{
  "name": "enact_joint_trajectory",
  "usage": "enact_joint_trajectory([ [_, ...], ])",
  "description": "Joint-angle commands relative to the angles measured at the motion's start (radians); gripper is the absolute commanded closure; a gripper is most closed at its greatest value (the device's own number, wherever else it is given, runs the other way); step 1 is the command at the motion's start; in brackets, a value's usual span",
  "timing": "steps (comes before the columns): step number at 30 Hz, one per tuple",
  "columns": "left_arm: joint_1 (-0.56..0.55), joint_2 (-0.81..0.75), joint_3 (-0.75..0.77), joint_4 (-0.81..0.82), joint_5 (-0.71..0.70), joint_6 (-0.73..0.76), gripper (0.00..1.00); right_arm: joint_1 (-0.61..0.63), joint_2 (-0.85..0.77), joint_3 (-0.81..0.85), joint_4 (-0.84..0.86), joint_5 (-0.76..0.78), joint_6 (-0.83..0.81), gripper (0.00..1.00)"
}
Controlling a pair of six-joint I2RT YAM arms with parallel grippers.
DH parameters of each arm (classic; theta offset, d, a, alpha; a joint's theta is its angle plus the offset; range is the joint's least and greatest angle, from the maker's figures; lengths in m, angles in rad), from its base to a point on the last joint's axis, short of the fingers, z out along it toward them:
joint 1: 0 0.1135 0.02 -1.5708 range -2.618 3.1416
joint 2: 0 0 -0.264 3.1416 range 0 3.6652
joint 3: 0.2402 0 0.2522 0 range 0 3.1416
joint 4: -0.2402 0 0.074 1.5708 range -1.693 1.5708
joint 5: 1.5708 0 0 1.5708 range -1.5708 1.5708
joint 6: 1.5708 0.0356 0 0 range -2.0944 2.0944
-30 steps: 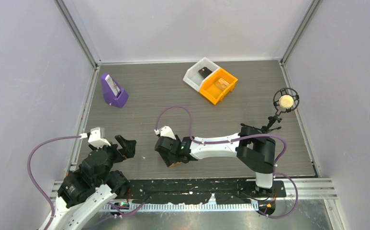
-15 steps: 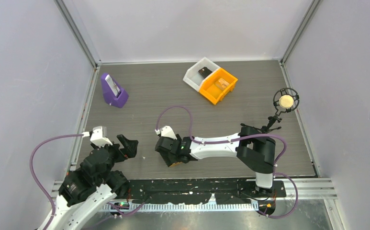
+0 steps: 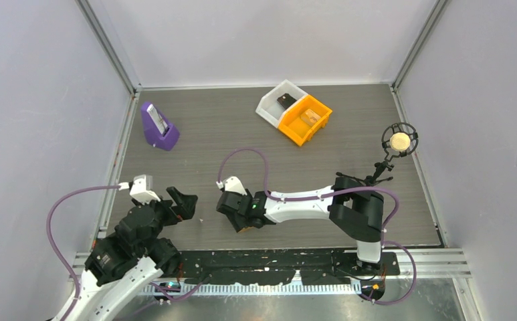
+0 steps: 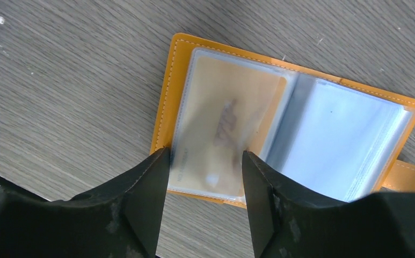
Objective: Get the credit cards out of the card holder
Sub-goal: Remove the credit card from the card holder.
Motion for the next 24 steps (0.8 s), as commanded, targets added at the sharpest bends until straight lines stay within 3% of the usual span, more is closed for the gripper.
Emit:
enact_joint_trajectory([
  [1,-0.001,0.03,-0.037,0.097,0.064,-0.038,0.01,-0.005,0.01,0.021,0.026,-0.018,0.009,0.44],
  [4,-0.001,0.075,-0.027,0.083,0.08,-0.06,0.02,-0.011,-0.002,0.001,0.038,-0.025,0.015,0.46],
  [8,-0.001,0.115,-0.026,0.055,0.071,-0.069,0.02,-0.014,-0.03,-0.017,0.04,-0.01,0.025,0.36],
  [10,-0.001,0.127,-0.042,0.055,0.06,-0.07,0.01,-0.016,-0.046,-0.024,0.041,-0.004,0.027,0.35],
  [18,0.002,0.188,-0.074,0.055,0.079,-0.119,0.01,-0.039,-0.067,-0.083,0.106,-0.049,0.034,0.58],
  [24,0.01,0.21,-0.082,0.042,0.071,-0.134,0.01,-0.065,-0.106,-0.12,0.183,-0.126,0.046,0.65],
])
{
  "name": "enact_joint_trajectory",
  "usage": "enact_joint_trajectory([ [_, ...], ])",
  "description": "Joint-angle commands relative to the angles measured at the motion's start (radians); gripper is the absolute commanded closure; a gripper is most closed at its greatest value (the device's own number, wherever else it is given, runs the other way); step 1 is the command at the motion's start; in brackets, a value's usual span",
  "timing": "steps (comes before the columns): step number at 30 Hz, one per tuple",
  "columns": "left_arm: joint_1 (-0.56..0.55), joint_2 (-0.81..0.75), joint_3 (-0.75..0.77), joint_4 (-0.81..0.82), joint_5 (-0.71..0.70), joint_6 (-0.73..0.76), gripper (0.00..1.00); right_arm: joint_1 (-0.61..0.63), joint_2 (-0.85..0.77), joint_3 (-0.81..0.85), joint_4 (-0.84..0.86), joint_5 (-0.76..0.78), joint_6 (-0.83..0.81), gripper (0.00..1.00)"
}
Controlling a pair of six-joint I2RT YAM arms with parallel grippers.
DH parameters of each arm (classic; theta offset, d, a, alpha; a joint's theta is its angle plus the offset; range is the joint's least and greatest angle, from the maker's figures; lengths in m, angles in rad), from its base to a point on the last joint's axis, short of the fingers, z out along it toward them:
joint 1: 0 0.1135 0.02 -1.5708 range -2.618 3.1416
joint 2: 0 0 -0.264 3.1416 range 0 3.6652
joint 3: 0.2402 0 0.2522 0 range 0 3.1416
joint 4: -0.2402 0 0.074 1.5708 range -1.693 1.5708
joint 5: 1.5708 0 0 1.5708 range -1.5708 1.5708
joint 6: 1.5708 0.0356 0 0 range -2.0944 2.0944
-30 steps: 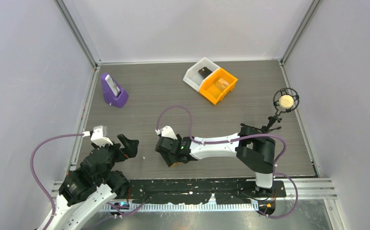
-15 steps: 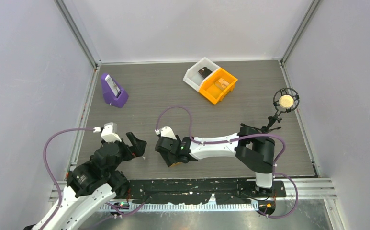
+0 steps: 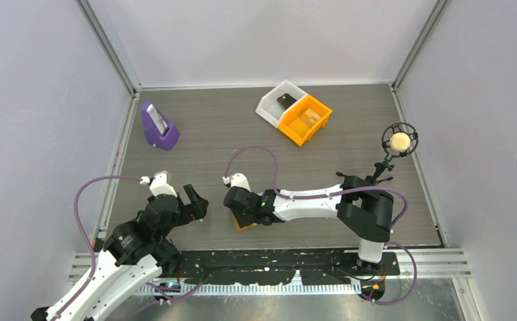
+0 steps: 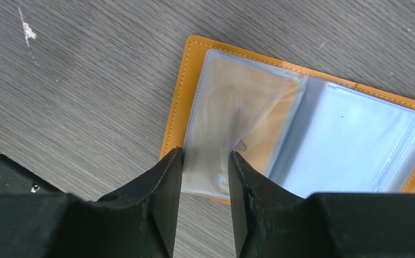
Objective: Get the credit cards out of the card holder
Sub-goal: Remove the credit card from the card holder.
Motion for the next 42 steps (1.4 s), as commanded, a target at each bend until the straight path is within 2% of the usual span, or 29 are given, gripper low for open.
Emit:
enact_joint_trajectory([
  [1,0.009,0.018,-0.004,0.015,0.001,-0.029,0.01,-0.038,-0.057,-0.046,0.075,-0.088,0.03,0.66],
  [11,0.009,0.059,-0.028,0.065,0.068,-0.055,0.03,-0.131,-0.148,-0.185,0.299,-0.286,0.085,0.7],
  [15,0.01,0.099,-0.055,0.14,0.122,-0.062,0.12,-0.167,-0.164,-0.246,0.429,-0.377,0.124,0.7],
  [21,0.009,0.203,-0.065,0.227,0.163,-0.079,0.22,-0.197,-0.201,-0.302,0.511,-0.455,0.144,0.7],
  [26,0.009,0.333,-0.053,0.29,0.175,-0.071,0.35,-0.22,-0.217,-0.354,0.575,-0.495,0.166,0.7],
  [33,0.01,0.531,-0.008,0.372,0.223,-0.059,0.48,-0.24,-0.214,-0.398,0.66,-0.548,0.203,0.7],
  [42,0.011,0.646,0.03,0.42,0.243,-0.045,0.56,-0.263,-0.231,-0.436,0.71,-0.583,0.218,0.69],
])
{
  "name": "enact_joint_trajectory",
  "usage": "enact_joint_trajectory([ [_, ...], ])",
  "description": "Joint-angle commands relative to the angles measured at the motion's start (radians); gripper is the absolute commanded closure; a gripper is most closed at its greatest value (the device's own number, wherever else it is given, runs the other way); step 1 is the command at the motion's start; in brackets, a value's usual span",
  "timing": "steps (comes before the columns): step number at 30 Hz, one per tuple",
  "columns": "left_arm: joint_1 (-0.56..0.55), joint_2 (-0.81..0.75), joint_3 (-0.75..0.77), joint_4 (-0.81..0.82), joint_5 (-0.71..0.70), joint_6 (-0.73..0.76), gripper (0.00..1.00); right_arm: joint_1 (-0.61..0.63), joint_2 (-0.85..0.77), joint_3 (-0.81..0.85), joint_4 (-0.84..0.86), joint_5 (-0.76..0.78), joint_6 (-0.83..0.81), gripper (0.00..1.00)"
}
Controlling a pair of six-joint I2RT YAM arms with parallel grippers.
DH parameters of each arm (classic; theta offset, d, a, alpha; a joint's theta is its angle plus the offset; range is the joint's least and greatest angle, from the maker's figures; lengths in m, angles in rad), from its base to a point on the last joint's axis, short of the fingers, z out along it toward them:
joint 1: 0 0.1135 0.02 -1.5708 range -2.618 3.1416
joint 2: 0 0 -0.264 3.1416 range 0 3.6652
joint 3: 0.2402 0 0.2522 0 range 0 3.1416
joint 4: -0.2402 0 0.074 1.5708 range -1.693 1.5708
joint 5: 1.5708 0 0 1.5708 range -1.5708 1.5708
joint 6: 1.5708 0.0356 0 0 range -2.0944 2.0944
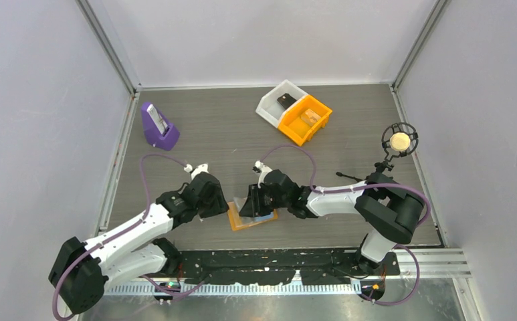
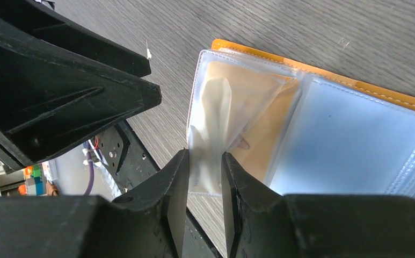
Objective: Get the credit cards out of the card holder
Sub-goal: Remove the credit card from the card holder.
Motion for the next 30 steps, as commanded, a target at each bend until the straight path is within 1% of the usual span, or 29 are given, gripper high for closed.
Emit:
enact_joint_trajectory([
  [1,0.004,0.016,0.057,0.06,0.004,0.022,0.56,-0.012,-0.044,-0.013,0.074,-0.035,0.019,0.68],
  [7,0.004,0.043,0.083,0.059,0.002,0.034,0.56,-0.015,-0.044,-0.022,0.094,-0.045,0.023,0.64],
  [13,0.004,0.068,0.091,0.076,0.019,0.041,0.56,-0.02,-0.044,-0.03,0.104,-0.051,0.028,0.65],
  [21,0.004,0.091,0.084,0.14,0.087,0.061,0.56,-0.026,-0.045,-0.036,0.109,-0.052,0.029,0.66],
  [30,0.004,0.098,0.081,0.135,0.087,0.06,0.57,-0.031,-0.055,-0.042,0.108,-0.046,0.029,0.66],
])
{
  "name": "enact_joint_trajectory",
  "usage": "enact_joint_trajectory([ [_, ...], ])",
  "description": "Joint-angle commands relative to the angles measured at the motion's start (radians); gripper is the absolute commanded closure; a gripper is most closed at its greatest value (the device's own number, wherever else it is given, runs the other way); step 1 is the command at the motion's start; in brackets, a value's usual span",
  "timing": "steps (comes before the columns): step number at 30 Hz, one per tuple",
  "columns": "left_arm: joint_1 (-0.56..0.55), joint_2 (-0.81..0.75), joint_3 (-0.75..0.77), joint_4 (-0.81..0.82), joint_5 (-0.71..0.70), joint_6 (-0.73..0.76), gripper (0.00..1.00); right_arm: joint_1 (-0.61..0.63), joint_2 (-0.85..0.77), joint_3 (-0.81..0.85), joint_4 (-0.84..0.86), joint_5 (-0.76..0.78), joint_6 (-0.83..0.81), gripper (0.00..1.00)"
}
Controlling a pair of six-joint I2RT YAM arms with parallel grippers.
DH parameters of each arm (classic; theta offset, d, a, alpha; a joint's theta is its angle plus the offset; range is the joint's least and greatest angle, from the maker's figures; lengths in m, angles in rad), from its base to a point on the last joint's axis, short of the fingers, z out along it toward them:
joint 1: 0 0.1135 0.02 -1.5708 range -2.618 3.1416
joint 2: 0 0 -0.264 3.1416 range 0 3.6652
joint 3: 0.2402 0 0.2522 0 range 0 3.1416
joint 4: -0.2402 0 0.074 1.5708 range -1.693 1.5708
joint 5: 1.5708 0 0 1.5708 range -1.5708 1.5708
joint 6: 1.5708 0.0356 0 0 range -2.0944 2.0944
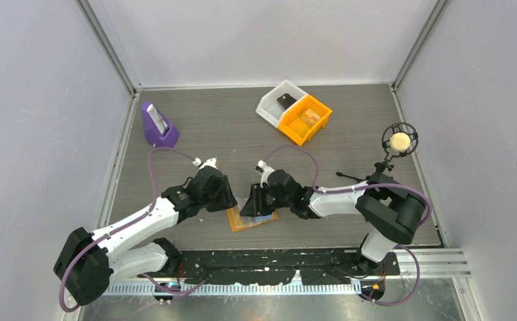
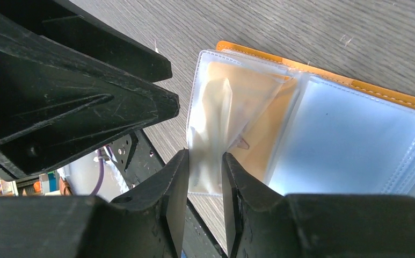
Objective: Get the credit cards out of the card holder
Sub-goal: Remove the credit card from the card holder.
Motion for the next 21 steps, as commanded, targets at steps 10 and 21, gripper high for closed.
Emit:
enact_joint_trajectory([
  [10,0.004,0.013,0.034,0.015,-0.018,0.007,0.59,-0.006,-0.051,-0.011,0.043,0.001,0.004,0.66],
  [21,0.004,0.068,0.047,0.046,-0.008,0.007,0.59,-0.006,-0.053,-0.012,0.043,0.002,0.005,0.66],
])
